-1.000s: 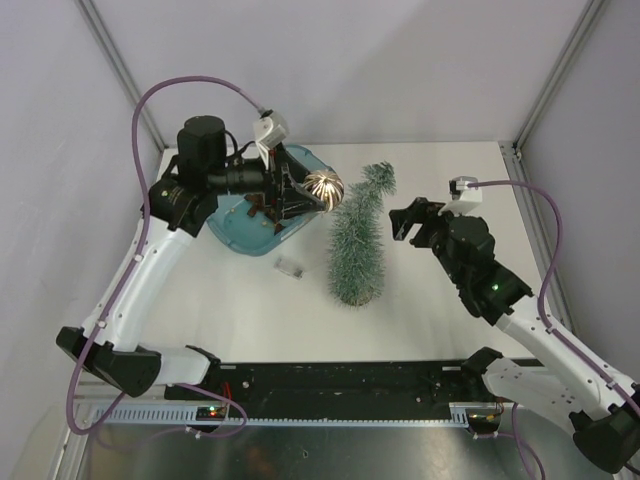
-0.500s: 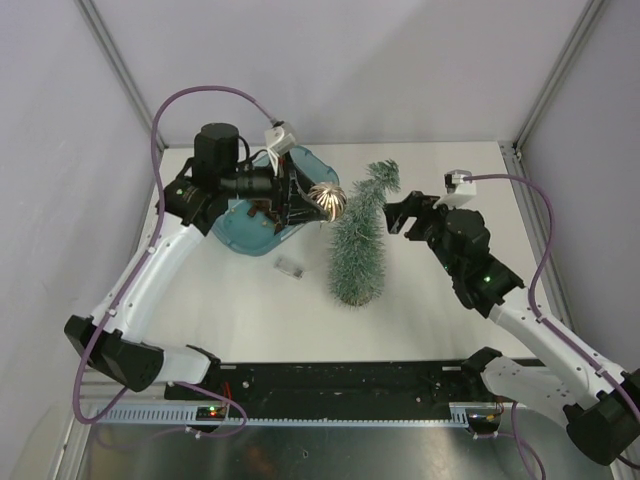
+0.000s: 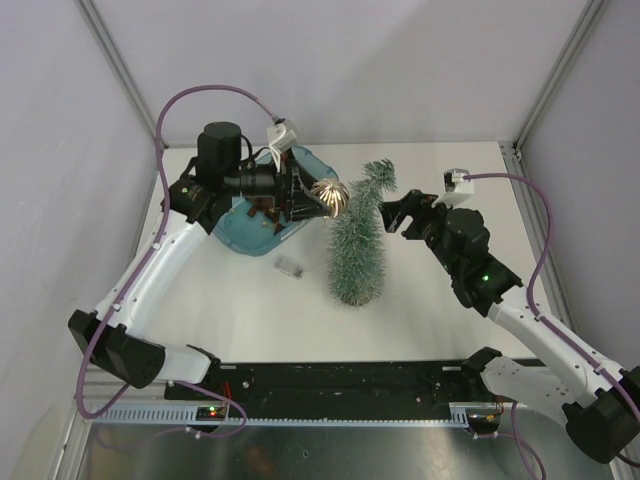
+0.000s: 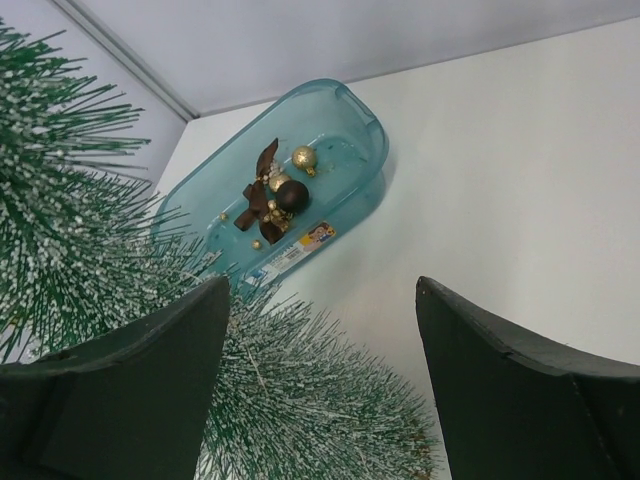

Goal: Decorate the small christmas tree

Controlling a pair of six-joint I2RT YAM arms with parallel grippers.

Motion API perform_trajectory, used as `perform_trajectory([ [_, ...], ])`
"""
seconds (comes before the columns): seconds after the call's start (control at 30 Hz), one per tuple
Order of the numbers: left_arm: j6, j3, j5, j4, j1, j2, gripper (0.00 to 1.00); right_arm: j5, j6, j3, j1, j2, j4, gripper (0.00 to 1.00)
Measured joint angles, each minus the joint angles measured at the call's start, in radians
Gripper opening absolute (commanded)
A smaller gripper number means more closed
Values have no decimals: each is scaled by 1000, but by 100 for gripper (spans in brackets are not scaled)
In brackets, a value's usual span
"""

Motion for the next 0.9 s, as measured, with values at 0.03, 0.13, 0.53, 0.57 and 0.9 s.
perform_trajectory([
  [0.03, -7, -2, 0, 6, 2, 0, 42, -3, 2, 0, 0, 0, 1, 80],
  [0.13, -19, -9, 0, 11, 9, -2, 37, -6, 3, 0, 0, 1, 2, 80],
  [0.53, 42, -23, 15, 22, 40, -101, 25, 14, -10, -5, -6, -30, -19, 81],
  [0.57, 50, -23, 20, 24, 40, -108, 25, 20, -14, -8, -10, -47, -25, 81],
  [0.9, 199, -53, -24, 34, -10, -213, 25, 75, -63, -6, -25, -287, -100, 85],
])
